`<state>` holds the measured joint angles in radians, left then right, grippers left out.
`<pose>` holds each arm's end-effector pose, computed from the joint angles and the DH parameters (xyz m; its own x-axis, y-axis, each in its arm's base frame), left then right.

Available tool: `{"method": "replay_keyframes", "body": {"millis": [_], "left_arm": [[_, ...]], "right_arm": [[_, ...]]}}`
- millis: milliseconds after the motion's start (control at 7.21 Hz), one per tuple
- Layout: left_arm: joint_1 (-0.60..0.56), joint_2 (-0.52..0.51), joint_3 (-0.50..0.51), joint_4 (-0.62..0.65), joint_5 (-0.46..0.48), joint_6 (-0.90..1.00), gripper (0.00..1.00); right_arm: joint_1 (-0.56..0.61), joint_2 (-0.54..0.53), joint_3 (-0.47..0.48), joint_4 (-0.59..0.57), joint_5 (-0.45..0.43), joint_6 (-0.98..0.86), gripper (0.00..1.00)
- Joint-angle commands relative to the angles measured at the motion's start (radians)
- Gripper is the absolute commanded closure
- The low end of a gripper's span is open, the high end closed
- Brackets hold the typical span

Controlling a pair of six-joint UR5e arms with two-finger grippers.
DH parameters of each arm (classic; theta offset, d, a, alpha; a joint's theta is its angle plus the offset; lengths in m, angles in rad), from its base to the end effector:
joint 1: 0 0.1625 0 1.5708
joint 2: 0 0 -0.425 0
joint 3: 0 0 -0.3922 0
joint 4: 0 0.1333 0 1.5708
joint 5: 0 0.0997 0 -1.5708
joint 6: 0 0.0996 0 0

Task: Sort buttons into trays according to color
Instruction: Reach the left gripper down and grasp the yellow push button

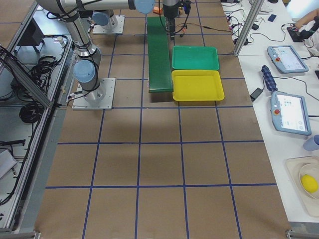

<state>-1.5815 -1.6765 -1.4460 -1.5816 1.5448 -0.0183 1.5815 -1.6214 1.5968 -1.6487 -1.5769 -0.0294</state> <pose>-0.1416 -0.5360 0.4939 -0.9996 -0.0074 0.0261 -0.0076 0.9999 -0.0078 0.1378 -0.4785 0.5077 -0.9992 -0.0393 0.0091 -0.0400 0.9940 -0.1021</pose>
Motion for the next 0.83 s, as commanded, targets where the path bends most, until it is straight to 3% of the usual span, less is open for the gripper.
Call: {"method": "replay_keyframes", "body": {"millis": [0, 693], "left_arm": [[0.001, -0.002, -0.002, 0.000, 0.000, 0.006, 0.00], [0.018, 0.000, -0.005, -0.009, 0.005, 0.098, 0.00]], "right_arm": [[0.000, 0.000, 0.000, 0.003, 0.000, -0.004, 0.00], [-0.002, 0.000, 0.000, 0.003, 0.000, -0.006, 0.00]]}}
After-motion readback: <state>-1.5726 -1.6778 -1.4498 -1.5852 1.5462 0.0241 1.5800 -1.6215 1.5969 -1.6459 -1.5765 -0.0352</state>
